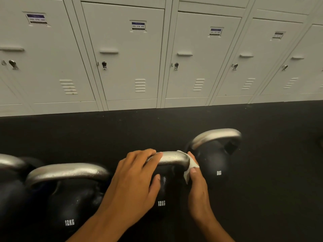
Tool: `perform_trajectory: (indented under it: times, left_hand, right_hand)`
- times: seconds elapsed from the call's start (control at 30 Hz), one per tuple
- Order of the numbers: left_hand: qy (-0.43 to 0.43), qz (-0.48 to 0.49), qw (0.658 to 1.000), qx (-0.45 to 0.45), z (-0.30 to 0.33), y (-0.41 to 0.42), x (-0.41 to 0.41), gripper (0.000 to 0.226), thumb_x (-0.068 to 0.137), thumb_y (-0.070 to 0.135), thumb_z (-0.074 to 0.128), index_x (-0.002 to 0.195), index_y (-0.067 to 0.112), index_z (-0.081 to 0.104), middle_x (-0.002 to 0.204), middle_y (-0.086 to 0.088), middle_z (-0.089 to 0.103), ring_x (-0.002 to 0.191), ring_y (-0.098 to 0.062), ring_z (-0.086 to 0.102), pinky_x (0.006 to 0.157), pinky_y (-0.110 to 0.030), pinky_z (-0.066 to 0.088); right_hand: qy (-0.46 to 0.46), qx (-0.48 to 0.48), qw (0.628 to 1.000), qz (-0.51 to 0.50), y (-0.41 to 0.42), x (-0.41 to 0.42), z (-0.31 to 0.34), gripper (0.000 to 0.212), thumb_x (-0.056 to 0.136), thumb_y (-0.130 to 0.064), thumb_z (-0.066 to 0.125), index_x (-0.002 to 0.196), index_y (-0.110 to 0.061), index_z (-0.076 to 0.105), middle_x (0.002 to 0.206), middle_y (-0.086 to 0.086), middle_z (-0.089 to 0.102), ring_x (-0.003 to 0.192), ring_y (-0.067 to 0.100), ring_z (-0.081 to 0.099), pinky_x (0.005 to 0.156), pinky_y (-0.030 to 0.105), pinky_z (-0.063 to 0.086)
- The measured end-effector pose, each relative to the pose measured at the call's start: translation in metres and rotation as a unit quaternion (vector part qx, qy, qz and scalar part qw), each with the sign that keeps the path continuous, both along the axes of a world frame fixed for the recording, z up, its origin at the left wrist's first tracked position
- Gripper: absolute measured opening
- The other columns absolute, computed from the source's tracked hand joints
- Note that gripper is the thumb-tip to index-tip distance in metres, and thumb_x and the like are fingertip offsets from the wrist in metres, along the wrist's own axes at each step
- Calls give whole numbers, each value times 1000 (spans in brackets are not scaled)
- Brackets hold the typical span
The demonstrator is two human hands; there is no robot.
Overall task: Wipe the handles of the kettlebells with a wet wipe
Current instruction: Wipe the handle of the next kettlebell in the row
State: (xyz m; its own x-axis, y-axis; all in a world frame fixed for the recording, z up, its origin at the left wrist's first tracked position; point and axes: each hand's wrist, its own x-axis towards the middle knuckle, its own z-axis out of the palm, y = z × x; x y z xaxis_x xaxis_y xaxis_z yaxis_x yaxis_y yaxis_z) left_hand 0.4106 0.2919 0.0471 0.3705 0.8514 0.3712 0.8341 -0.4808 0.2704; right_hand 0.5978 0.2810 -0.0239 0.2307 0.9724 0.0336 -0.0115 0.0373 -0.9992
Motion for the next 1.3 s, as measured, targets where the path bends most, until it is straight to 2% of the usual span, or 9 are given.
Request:
perform_trajectory:
  times: [0.27,0.4,0.5,0.67,0.83,0.9,1.0,1.1,1.3]
  left_hand:
    - [-18,3,1000,-1,-3,0,-1,52,86,31,70,136,25,61,133,7,62,121,-15,58,94,-33,49]
    - [-21,7,1000,-8,-3,0,-1,48,89,34,61,137,27,60,134,9,60,122,-14,55,96,-31,44]
    - [-21,6,1000,-18,-3,0,-1,52,88,31,70,138,27,59,135,8,60,123,-15,55,96,-33,47]
    - [-26,6,999,-20,-1,0,0,54,85,27,76,137,25,61,134,7,61,122,-16,57,96,-34,47]
    - [-27,4,999,-19,-1,-1,0,52,87,27,73,137,25,60,135,8,60,123,-17,56,96,-34,47]
    - [-30,4,999,-18,-1,-1,0,50,88,27,71,137,25,60,135,8,60,123,-17,56,96,-34,46]
    - [-32,9,999,-20,-1,-1,0,52,86,25,74,136,24,62,134,6,61,122,-18,58,96,-35,47]
    - [-32,9,999,-21,-1,-1,1,54,85,25,76,136,24,62,135,6,61,122,-19,58,95,-36,48]
    - [-38,12,999,-23,-1,-2,1,53,87,27,71,138,26,59,137,8,58,124,-16,53,98,-34,42]
  right_hand:
    - [24,-18,1000,-5,-10,4,-16,62,99,-54,40,152,-25,53,152,1,58,147,16,47,125,54,31]
    - [18,-20,1000,0,0,6,-11,58,102,-51,34,148,-24,56,147,-3,62,144,12,50,124,46,33]
    - [20,-30,999,17,5,6,-12,63,102,-58,33,152,-26,52,150,0,59,147,15,47,125,51,31]
    - [42,-17,999,11,-9,5,-19,49,111,-39,30,152,-23,53,150,2,60,145,17,49,124,52,32]
    - [46,-40,998,1,5,7,-17,51,103,-45,31,135,-31,69,136,-2,70,136,13,58,121,48,37]
    - [47,-42,998,8,7,7,-12,54,102,-51,33,140,-30,65,141,-2,67,139,12,55,123,49,34]
    - [39,-16,999,28,-3,5,-12,54,106,-44,32,155,-27,48,155,-3,54,149,14,43,125,47,29]
    - [61,-17,997,32,-14,3,-24,57,105,-47,39,160,-33,40,164,-3,44,155,18,34,126,55,24]
    - [51,-52,997,10,-1,10,-18,56,106,-48,32,150,-22,56,150,1,60,146,19,48,125,55,29]
